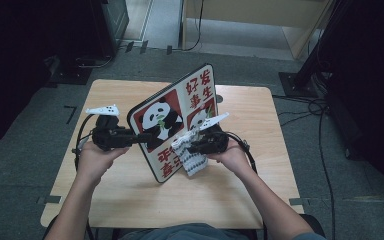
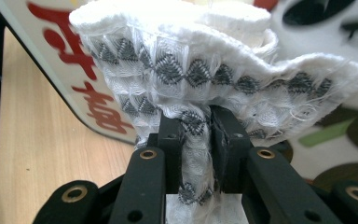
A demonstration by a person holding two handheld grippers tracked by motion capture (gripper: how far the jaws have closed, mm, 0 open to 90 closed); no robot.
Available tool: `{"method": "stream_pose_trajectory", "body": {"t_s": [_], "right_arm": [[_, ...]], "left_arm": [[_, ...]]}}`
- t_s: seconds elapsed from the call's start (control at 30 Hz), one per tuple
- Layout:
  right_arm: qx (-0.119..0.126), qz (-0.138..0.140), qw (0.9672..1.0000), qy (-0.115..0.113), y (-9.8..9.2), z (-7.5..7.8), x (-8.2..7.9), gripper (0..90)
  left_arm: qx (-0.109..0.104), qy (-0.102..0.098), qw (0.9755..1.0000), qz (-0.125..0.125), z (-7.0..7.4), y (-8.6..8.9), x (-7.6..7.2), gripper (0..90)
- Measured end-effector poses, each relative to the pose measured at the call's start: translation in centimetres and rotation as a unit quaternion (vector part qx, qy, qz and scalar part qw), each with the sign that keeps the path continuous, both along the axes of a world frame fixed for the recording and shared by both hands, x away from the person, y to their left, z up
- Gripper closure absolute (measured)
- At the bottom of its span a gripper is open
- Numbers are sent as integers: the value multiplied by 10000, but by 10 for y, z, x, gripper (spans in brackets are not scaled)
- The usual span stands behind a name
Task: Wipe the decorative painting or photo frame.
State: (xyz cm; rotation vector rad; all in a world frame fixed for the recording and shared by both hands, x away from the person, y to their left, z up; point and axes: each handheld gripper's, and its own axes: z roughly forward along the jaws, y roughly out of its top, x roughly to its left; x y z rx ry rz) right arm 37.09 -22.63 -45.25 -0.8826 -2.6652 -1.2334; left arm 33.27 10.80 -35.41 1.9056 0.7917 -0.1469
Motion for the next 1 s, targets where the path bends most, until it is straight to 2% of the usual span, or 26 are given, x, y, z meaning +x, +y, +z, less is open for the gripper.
{"method": "stream_pose_trajectory", "body": {"t_s": [0.13,0.33,0.47,0.67,0.83,1.0], "right_arm": [[-5,-20,9999,132,-1,-8,0,763],[-66,-71,9998,196,-2,-18,-3,762],[-99,-35,9992,374,-2,-22,-1,761],[-4,10,9994,334,-2,-14,-2,771],[119,-30,9994,326,-3,-2,-4,782],[181,-66,9997,116,-3,16,-5,782]], "left_arm": [[-4,10,10000,8,0,0,0,716],[-4,7,10000,10,0,0,0,715],[-8,6,10000,28,0,0,0,714],[28,21,10000,39,0,0,-1,715],[24,25,10000,45,0,0,-2,713],[-36,70,9999,82,1,2,-2,702]]}}
